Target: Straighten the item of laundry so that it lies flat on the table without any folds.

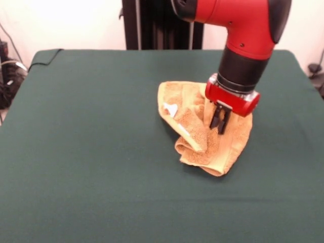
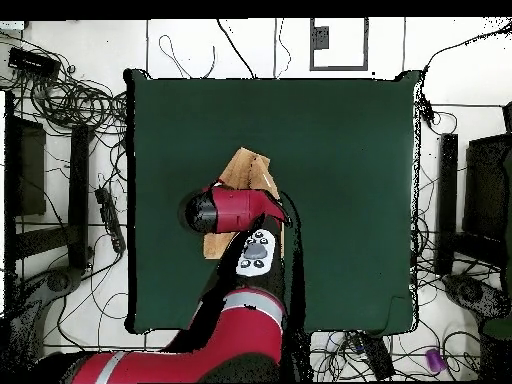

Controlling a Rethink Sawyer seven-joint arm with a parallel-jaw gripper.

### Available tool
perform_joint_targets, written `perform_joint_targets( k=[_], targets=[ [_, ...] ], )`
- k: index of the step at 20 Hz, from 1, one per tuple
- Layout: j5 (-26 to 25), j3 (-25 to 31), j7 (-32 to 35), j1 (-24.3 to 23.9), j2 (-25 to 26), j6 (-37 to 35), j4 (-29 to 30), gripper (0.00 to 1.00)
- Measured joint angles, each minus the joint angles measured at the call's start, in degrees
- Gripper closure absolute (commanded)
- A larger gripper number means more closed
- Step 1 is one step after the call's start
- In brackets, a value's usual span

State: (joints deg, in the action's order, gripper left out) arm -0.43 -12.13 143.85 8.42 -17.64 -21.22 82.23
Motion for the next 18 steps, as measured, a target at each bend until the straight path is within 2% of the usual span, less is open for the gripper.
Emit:
perform_joint_targets(
  k=[12, 18],
  targets=[
    [3.9, -1.7, 0.0, 1.1, 1.0, -3.0, -1.6, 1.00],
    [4.2, -1.5, 0.0, 0.6, -1.2, -3.0, 0.3, 1.00]
  ],
)
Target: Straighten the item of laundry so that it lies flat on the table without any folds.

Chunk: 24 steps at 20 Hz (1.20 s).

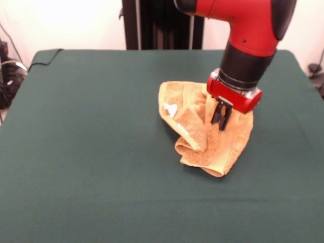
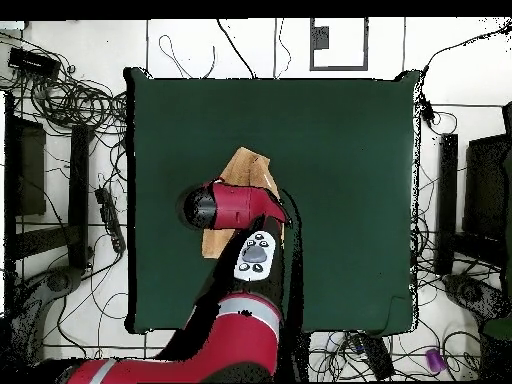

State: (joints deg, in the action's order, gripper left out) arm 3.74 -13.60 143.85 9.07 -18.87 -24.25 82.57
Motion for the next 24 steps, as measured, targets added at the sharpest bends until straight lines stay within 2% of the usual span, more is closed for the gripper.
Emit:
perform_joint_targets(
  k=[14, 24],
  targets=[
    [0.4, 0.3, 0.0, -1.2, -9.6, 0.0, 7.8, 1.00],
    [0.8, 0.3, 0.0, -0.9, -10.9, 0.0, 9.0, 1.00]
  ],
)
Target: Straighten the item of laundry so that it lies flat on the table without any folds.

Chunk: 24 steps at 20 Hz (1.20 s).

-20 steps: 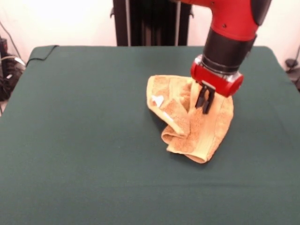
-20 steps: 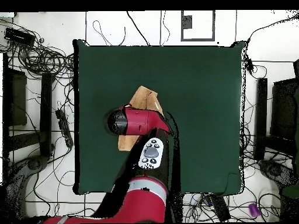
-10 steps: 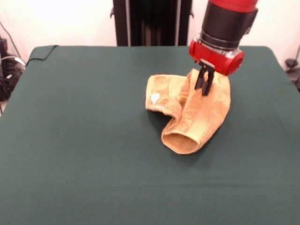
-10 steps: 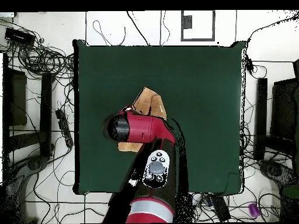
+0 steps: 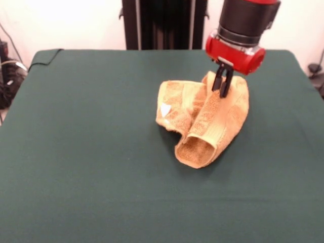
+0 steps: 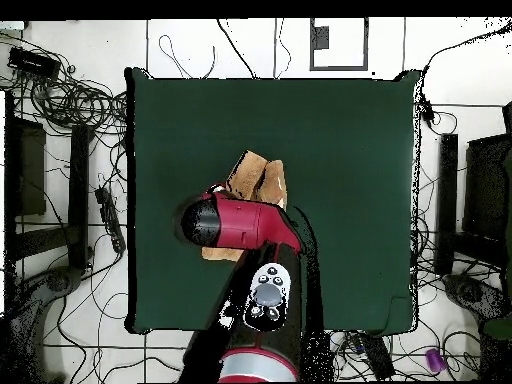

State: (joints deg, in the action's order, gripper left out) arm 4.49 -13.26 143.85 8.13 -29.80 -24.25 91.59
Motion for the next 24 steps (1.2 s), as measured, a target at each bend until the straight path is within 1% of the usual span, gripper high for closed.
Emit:
perform_joint_targets(
  k=[7, 11, 16, 24],
  targets=[
    [0.4, -0.3, 0.0, 0.6, 0.3, 0.0, 0.0, 1.00],
    [0.7, -1.0, 0.0, 1.7, 1.3, 0.0, -0.2, 1.00],
    [1.1, -1.5, 0.0, 3.4, 2.8, 0.0, -1.0, 1.00],
    [2.5, -4.6, 0.0, 7.2, 5.3, 0.0, -3.6, 1.00]
  ],
)
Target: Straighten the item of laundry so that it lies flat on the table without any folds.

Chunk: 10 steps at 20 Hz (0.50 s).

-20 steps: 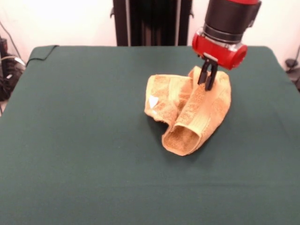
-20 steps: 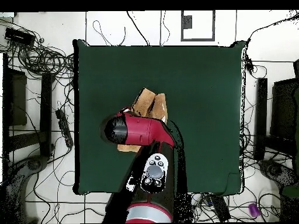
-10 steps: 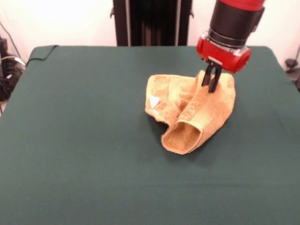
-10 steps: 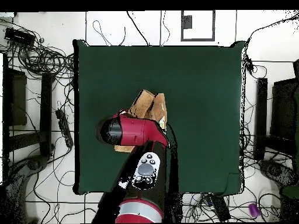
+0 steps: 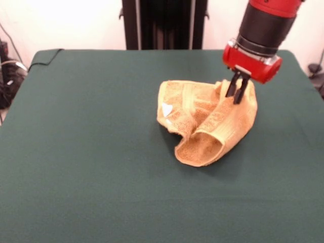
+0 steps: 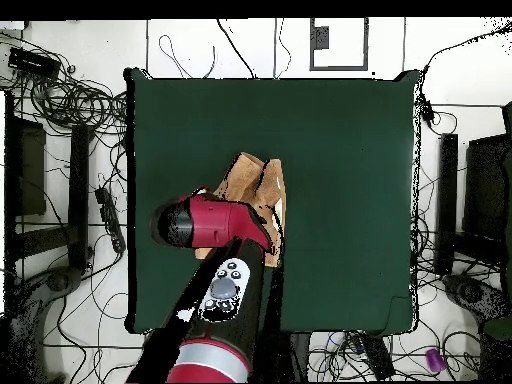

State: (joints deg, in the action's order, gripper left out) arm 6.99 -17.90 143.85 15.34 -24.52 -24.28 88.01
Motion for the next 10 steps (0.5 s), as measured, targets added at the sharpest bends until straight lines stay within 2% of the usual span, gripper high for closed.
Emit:
perform_joint_targets(
  k=[10],
  targets=[
    [4.1, -3.5, 0.0, 2.5, 3.5, -2.7, -4.3, 1.00]
  ],
)
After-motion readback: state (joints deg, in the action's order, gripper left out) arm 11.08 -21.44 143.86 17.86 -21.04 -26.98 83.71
